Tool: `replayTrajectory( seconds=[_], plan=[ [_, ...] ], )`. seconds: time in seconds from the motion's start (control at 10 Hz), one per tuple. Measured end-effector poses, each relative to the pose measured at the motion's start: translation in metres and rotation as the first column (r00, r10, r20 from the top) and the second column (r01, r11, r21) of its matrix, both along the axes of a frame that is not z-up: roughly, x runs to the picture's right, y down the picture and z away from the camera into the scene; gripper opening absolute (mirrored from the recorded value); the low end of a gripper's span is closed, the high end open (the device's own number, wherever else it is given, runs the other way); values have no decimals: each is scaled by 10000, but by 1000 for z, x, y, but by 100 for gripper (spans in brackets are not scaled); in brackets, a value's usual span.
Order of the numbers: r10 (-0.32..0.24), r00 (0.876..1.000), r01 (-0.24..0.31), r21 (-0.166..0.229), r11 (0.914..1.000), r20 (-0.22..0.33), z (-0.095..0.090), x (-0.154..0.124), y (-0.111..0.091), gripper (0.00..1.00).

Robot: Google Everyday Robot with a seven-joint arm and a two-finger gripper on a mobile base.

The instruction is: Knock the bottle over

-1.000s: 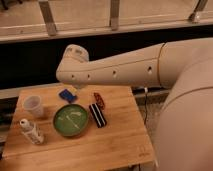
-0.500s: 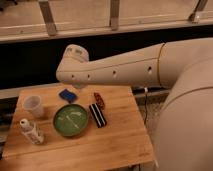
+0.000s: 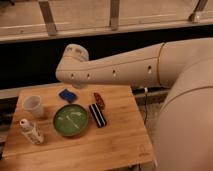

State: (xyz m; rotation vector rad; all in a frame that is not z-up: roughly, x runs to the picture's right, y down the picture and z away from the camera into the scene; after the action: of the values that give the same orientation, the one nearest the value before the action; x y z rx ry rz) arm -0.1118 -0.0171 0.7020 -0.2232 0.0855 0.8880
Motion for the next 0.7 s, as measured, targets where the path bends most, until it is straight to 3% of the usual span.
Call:
replayTrajectory(
  seconds=[0.2, 0.4, 0.5, 0.7],
  plan=[
    [-529, 9967, 562, -535, 9970, 612, -3, -41, 13, 0],
    [-921, 9839, 1100, -1127, 9875, 1531, -13, -89, 34, 0],
    [-1072, 9728, 1394, -1495, 9789, 2054, -17, -109, 46, 0],
    [-1502, 9450, 2181, -2171, 9515, 2907, -27, -138, 73, 0]
  ],
)
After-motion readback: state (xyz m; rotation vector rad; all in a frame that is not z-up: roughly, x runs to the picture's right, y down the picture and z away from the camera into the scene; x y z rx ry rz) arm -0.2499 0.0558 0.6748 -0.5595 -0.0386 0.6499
